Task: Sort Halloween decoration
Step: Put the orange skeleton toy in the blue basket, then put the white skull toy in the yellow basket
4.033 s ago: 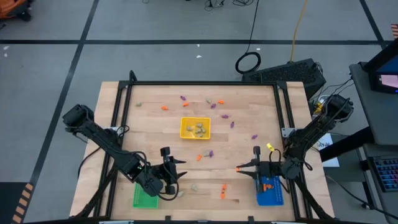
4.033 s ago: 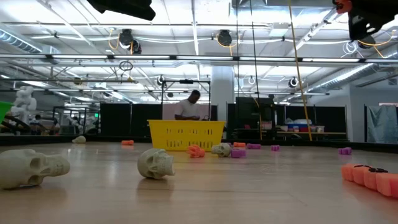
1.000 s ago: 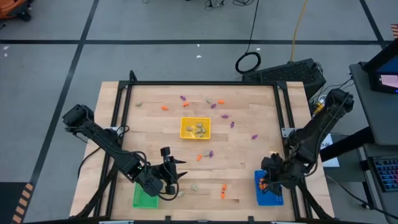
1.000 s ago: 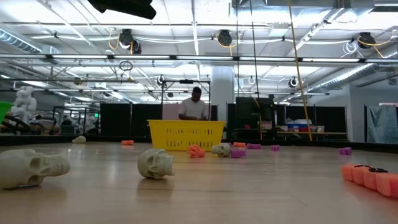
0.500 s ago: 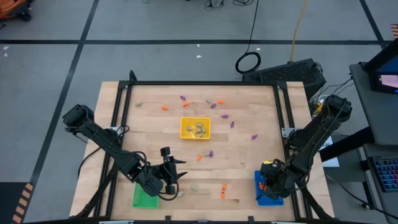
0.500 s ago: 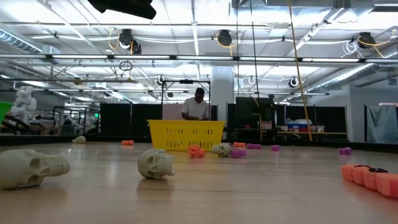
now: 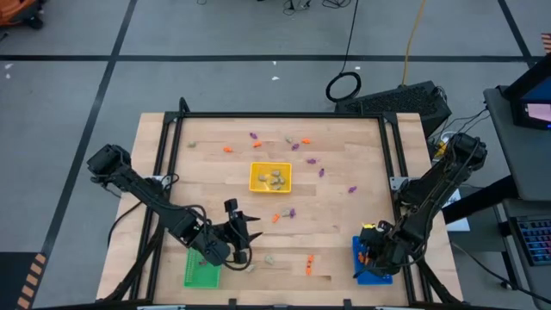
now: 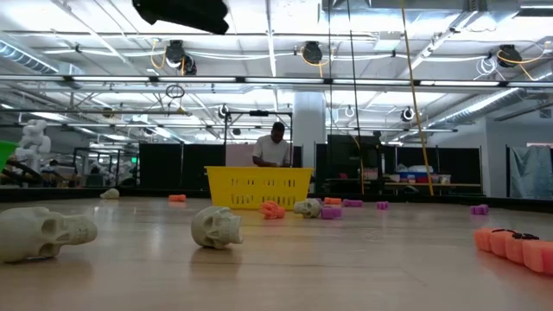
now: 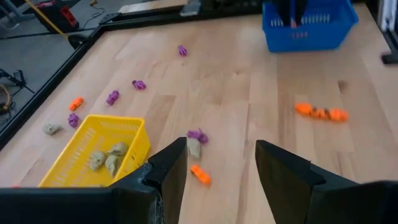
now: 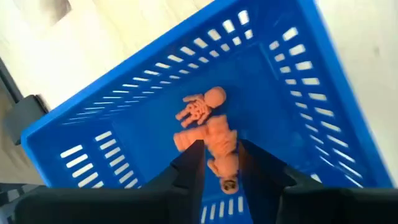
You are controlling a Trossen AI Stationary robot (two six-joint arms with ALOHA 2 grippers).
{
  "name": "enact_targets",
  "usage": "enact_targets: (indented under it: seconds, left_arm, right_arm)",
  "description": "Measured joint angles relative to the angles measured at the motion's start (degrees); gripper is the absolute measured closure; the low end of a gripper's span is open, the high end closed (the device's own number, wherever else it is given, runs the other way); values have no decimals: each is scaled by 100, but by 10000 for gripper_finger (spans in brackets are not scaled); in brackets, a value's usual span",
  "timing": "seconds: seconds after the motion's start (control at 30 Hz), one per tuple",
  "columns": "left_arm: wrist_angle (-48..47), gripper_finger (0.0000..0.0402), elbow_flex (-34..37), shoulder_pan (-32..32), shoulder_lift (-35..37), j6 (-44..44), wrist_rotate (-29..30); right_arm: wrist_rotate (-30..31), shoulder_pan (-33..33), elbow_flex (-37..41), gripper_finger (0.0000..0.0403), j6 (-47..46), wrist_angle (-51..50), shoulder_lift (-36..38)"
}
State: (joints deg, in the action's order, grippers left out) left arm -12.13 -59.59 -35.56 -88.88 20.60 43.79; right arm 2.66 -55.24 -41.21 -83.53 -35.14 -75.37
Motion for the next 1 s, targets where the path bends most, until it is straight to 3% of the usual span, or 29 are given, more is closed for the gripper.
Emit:
enact_targets:
  seconds: [0.37, 0.67, 1.0]
  left_arm:
    - [478, 212, 0, 145, 0, -344, -175]
    - [459, 212, 0, 205, 0, -569, -163]
    - [589, 212, -2, 716, 300, -2419, 778]
  right_arm:
    - [277, -51, -799, 314, 48, -1046, 2]
    - [489, -312, -831, 314, -74, -1053, 2]
    - [1527, -489, -831, 314, 353, -855, 2]
